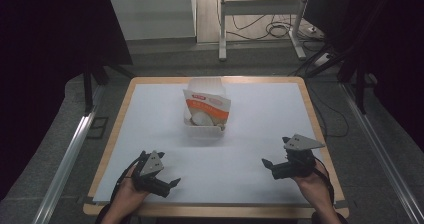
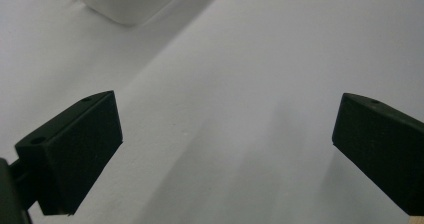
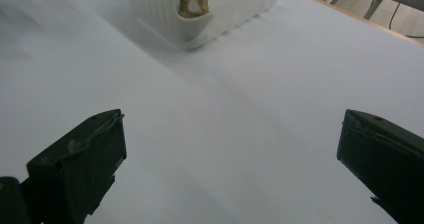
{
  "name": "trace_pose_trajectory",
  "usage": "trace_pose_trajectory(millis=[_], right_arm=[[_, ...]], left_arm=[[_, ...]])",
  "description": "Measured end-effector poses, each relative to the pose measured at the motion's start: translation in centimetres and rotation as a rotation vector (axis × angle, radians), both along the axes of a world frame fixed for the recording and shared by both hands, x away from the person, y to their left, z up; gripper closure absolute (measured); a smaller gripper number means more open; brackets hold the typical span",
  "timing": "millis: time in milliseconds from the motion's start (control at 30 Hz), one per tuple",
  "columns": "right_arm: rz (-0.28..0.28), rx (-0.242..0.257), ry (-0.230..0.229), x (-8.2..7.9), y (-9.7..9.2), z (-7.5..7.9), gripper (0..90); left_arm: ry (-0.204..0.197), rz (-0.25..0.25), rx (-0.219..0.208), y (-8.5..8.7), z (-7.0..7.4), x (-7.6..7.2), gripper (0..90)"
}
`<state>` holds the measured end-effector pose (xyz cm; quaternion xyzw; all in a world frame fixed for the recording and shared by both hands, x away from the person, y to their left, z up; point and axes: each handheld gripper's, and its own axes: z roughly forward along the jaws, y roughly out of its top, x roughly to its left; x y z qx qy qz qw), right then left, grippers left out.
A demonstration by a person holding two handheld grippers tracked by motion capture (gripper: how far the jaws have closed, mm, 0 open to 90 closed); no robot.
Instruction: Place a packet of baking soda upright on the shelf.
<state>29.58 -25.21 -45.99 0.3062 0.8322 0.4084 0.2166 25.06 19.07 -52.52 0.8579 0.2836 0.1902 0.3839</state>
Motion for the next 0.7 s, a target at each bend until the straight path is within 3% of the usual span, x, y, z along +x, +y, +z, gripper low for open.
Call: trace_pose_trajectory(millis=[467,700], right_arm=[[-0.055,-0.017,0.014,-1.6,-2.0,-0.6,0.0],[-0.086,-0.032,0.056,-2.0,-3.2,-1.8,0.0]], left_arm=[[0.001,-0.001,0.004,0.0,0.0,0.0,0.0],[0.002,-0.002,0.007,-0.1,0.0,0.0,0.0]])
